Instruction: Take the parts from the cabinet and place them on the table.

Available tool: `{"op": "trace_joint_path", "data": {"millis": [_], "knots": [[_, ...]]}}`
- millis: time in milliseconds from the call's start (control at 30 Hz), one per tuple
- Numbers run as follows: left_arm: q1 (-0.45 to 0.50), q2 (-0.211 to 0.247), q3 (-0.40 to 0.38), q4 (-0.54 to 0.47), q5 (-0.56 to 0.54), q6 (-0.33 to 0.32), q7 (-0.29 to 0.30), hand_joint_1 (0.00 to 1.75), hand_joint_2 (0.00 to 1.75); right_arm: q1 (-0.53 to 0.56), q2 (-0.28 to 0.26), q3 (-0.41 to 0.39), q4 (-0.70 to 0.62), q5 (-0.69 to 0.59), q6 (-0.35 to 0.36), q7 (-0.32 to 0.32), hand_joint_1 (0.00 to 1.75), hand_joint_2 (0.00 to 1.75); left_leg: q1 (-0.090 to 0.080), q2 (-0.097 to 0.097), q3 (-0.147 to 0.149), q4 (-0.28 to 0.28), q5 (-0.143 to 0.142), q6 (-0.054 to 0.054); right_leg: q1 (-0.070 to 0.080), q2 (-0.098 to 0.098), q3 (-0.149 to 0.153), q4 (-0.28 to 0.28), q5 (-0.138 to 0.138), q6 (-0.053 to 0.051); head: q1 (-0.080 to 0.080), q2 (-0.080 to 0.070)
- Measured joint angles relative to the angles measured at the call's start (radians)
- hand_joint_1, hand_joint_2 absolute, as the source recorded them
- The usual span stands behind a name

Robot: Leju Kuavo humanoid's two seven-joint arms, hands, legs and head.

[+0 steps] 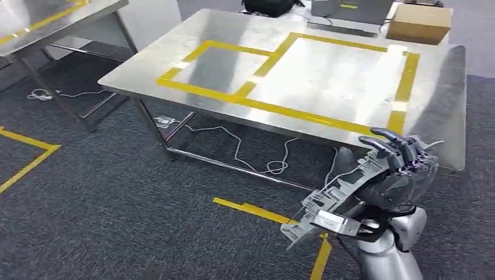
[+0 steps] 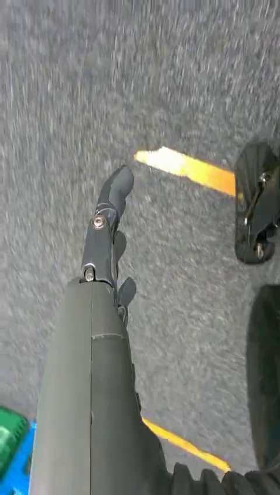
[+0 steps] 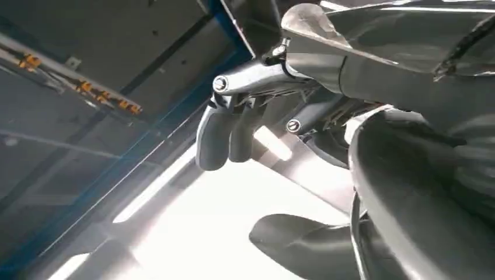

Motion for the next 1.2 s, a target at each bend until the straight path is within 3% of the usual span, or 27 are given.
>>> {"op": "trace_joint_path", "data": {"millis": [33,100,133,167,200,233,267,300,333,367,400,467,500,533,633,667,700,733,800,833,867,900,1000,1033,1133,1200], "knots": [[0.000,-0.001,0.000,0.000,0.000,0.000,0.000,0.00,1.75,-0.002,0.000,0.000,0.000,0.000,0.000,0.005,1.75,1.75,0.005,0.003,0.006,-0.025,-0.002,0.000,0.000,0.016,-0.006,0.005,0.002,0.006,0.001,0.000],[-0.003,-0.001,0.000,0.000,0.000,-0.001,0.000,0.00,1.75,-0.004,-0.002,-0.001,0.000,0.005,0.000,0.024,1.75,1.75,-0.001,0.017,0.008,-0.028,-0.011,-0.001,-0.009,0.034,-0.019,0.000,0.011,0.020,0.001,0.000],[-0.003,-0.002,0.000,0.000,0.001,-0.002,0.000,0.00,1.75,-0.004,-0.003,-0.002,-0.001,0.007,0.000,0.035,1.75,1.75,0.000,0.027,0.009,-0.032,-0.007,0.004,-0.008,0.045,-0.021,-0.004,0.015,0.027,-0.002,0.000],[-0.005,-0.005,0.000,0.000,0.000,-0.003,-0.001,0.00,1.75,-0.006,-0.007,-0.002,-0.003,0.010,0.000,0.040,1.75,1.75,0.010,0.046,0.011,-0.044,-0.001,0.012,-0.008,0.032,-0.031,0.003,0.006,0.030,-0.001,0.000],[-0.005,-0.004,0.000,0.000,0.001,-0.003,-0.001,0.00,1.75,-0.011,-0.011,-0.002,-0.006,0.011,0.000,0.051,1.75,1.75,0.008,0.057,0.013,-0.046,0.000,0.016,0.001,-0.031,-0.043,0.027,-0.013,0.033,0.006,0.000],[-0.005,-0.005,0.000,0.000,0.000,-0.003,-0.002,0.00,1.75,-0.021,-0.016,-0.002,-0.006,0.013,0.000,0.056,1.75,1.75,0.006,0.069,0.013,-0.046,0.000,0.018,0.000,-0.073,-0.071,0.086,-0.045,0.037,0.014,0.000],[-0.003,-0.007,0.000,0.000,0.001,-0.004,-0.002,0.00,1.75,-0.026,-0.017,-0.002,-0.005,0.014,0.000,0.066,1.75,1.75,0.005,0.085,0.012,-0.045,-0.001,0.020,-0.001,-0.095,-0.114,0.176,-0.086,0.040,0.011,0.000],[-0.001,-0.006,0.000,0.000,0.002,-0.006,-0.002,0.00,1.75,-0.026,-0.019,-0.002,-0.005,0.015,0.000,0.076,1.75,1.75,0.004,0.101,0.012,-0.045,-0.002,0.020,-0.001,-0.102,-0.151,0.255,-0.116,0.043,0.012,0.000],[0.000,-0.005,0.000,0.000,0.004,-0.006,-0.002,0.00,1.75,-0.026,-0.024,-0.002,-0.005,0.015,0.000,0.084,1.75,1.75,0.004,0.116,0.012,-0.045,-0.002,0.020,-0.001,-0.103,-0.175,0.306,-0.127,0.046,0.012,0.000],[0.000,-0.005,0.000,0.000,0.005,-0.006,-0.002,0.00,1.75,-0.026,-0.029,-0.002,-0.004,0.015,0.000,0.088,1.75,1.75,0.004,0.129,0.013,-0.045,-0.003,0.020,-0.002,-0.105,-0.176,0.305,-0.112,0.047,0.013,0.000],[-0.001,-0.006,0.000,0.000,0.005,-0.006,-0.002,0.00,1.75,-0.028,-0.032,-0.002,-0.003,0.016,0.000,0.088,1.75,1.75,0.004,0.141,0.014,-0.045,-0.004,0.019,-0.002,-0.109,-0.151,0.260,-0.079,0.047,0.012,0.000],[-0.003,-0.008,0.000,0.000,0.005,-0.006,-0.002,0.00,1.75,-0.034,-0.036,-0.002,-0.003,0.022,0.000,0.090,1.75,1.75,0.004,0.153,0.019,-0.044,-0.008,0.012,-0.002,-0.129,-0.051,0.078,0.001,0.043,0.012,0.000],[-0.004,-0.008,0.000,0.000,0.005,-0.008,-0.002,0.00,1.75,-0.038,-0.038,-0.002,-0.003,0.033,0.000,0.098,1.75,1.75,0.002,0.157,0.020,-0.044,-0.010,0.008,-0.001,-0.147,-0.019,0.014,0.002,0.043,0.013,0.000],[-0.006,-0.008,0.000,0.000,0.005,-0.008,-0.002,0.00,1.75,-0.043,-0.040,-0.001,-0.002,0.053,0.000,0.108,1.75,1.75,-0.007,0.160,0.015,-0.037,-0.013,0.000,0.004,-0.143,0.004,-0.008,-0.007,0.035,0.012,0.000],[-0.007,-0.007,0.000,0.000,0.007,-0.006,0.014,0.00,1.75,-0.053,-0.067,-0.002,0.010,0.079,0.000,0.149,1.75,1.75,-0.006,0.170,0.019,-0.043,-0.007,-0.011,0.007,-0.136,-0.004,0.000,-0.006,0.018,0.010,0.000],[-0.007,-0.006,0.000,0.000,0.007,-0.006,0.018,0.00,1.75,-0.062,-0.075,-0.003,0.014,0.086,0.000,0.162,1.75,1.75,-0.005,0.167,0.018,-0.040,-0.013,-0.018,0.001,-0.133,-0.002,-0.005,-0.002,0.011,0.010,0.000],[-0.007,-0.006,0.000,0.000,0.007,-0.006,0.019,0.00,1.75,-0.074,-0.082,-0.003,0.017,0.090,0.000,0.166,1.75,1.75,-0.002,0.136,0.012,-0.024,-0.029,-0.024,-0.001,-0.129,-0.002,-0.005,0.000,0.008,0.008,0.000],[-0.007,-0.005,0.000,0.000,0.007,-0.006,0.020,0.00,1.75,-0.092,-0.092,-0.005,0.021,0.093,0.000,0.177,1.75,1.75,-0.001,0.115,-0.007,0.023,-0.060,-0.026,-0.002,-0.127,-0.002,-0.005,0.000,0.003,0.003,0.000],[-0.004,-0.002,0.000,0.000,0.008,-0.006,0.026,0.00,1.75,-0.131,-0.124,-0.008,0.031,0.087,0.000,0.205,1.75,1.75,-0.002,0.098,-0.084,0.189,-0.137,-0.027,0.001,-0.118,-0.003,-0.005,0.000,-0.003,0.000,0.000],[-0.002,0.000,0.000,0.000,0.008,-0.006,0.029,0.00,1.75,-0.148,-0.147,-0.008,0.035,0.079,0.001,0.222,1.75,1.75,-0.002,0.095,-0.113,0.249,-0.152,-0.025,0.003,-0.114,-0.002,-0.005,0.000,-0.004,0.000,0.000],[0.001,0.000,0.000,0.000,0.009,-0.007,0.032,0.00,1.75,-0.164,-0.169,-0.008,0.040,0.071,0.002,0.241,1.75,1.75,-0.002,0.094,-0.123,0.265,-0.143,-0.022,0.005,-0.109,-0.002,-0.005,0.000,-0.004,0.001,0.000],[0.003,0.000,0.000,0.000,0.010,-0.008,0.034,0.00,1.75,-0.181,-0.185,-0.008,0.044,0.065,0.005,0.256,1.75,1.75,-0.003,0.093,-0.114,0.240,-0.114,-0.018,0.006,-0.103,-0.001,-0.004,0.000,-0.004,0.000,0.000],[0.002,0.004,0.000,0.000,0.011,-0.009,0.034,0.00,1.75,-0.238,-0.228,-0.009,0.057,0.062,0.023,0.288,1.75,1.75,-0.011,0.085,-0.019,0.012,0.021,0.013,0.011,-0.090,0.005,-0.004,0.000,-0.004,0.000,0.000],[0.000,0.009,0.000,0.000,0.013,-0.011,0.034,0.00,1.75,-0.259,-0.242,-0.009,0.063,0.061,0.031,0.297,1.75,1.75,-0.014,0.082,-0.010,-0.007,0.011,0.023,0.017,-0.089,0.001,-0.001,0.000,0.000,0.002,0.000],[-0.001,0.008,0.000,0.000,0.022,-0.020,0.035,0.00,1.75,-0.325,-0.289,-0.009,0.085,0.044,0.059,0.327,1.75,1.75,-0.020,0.082,-0.008,-0.029,0.006,0.023,0.008,-0.085,-0.011,-0.004,0.009,0.015,-0.002,0.000],[0.000,0.008,0.000,0.000,0.023,-0.020,0.037,0.00,1.75,-0.349,-0.319,-0.009,0.095,0.030,0.069,0.335,1.75,1.75,-0.008,0.087,0.001,-0.051,0.018,0.025,0.009,-0.089,-0.021,0.006,-0.005,0.022,-0.002,0.000]]}}
